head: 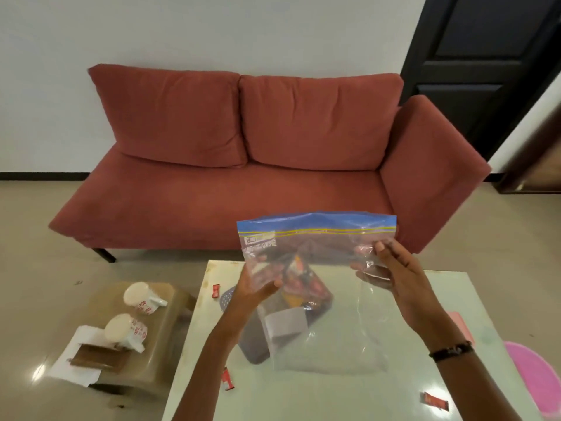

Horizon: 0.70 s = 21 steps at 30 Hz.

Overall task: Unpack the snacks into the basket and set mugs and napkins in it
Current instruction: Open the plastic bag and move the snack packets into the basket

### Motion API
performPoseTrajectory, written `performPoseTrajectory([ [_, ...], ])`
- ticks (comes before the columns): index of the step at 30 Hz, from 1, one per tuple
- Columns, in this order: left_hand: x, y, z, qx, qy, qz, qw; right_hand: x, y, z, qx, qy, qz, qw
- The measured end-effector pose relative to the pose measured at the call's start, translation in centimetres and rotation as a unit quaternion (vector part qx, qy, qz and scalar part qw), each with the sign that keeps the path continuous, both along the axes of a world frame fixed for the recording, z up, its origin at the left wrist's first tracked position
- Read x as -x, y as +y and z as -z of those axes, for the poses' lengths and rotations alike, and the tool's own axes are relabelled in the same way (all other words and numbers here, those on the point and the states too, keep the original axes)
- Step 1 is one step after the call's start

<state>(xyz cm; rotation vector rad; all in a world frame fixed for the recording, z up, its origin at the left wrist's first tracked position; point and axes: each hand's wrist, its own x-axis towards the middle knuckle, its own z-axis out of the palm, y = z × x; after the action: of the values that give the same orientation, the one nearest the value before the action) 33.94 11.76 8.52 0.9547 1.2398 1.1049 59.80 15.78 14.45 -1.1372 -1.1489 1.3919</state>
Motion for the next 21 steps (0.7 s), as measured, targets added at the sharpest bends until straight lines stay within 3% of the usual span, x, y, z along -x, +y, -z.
performPoseTrajectory([
  [2,-1.4,0.3,-0.9,0.001,-0.029,0.033,0.999,-0.9,-0.2,-0.3,0.001,0.009,0.005,1.000],
  [7,-5.6,1.7,-2.6,0.015,-0.038,-0.028,0.999,-4.2,-0.8,0.4,0.024,0.010,-0.047,0.999],
  [14,-13.2,3.0,-1.4,0.066,-0.035,-0.017,0.997,-11.1,-1.7,4.7,0.143,-0.043,-0.142,0.979],
  [21,-27.1,3.1,6.0,0.138,0.009,-0.015,0.990,-25.5,-1.2,11.3,0.182,-0.043,-0.067,0.980],
])
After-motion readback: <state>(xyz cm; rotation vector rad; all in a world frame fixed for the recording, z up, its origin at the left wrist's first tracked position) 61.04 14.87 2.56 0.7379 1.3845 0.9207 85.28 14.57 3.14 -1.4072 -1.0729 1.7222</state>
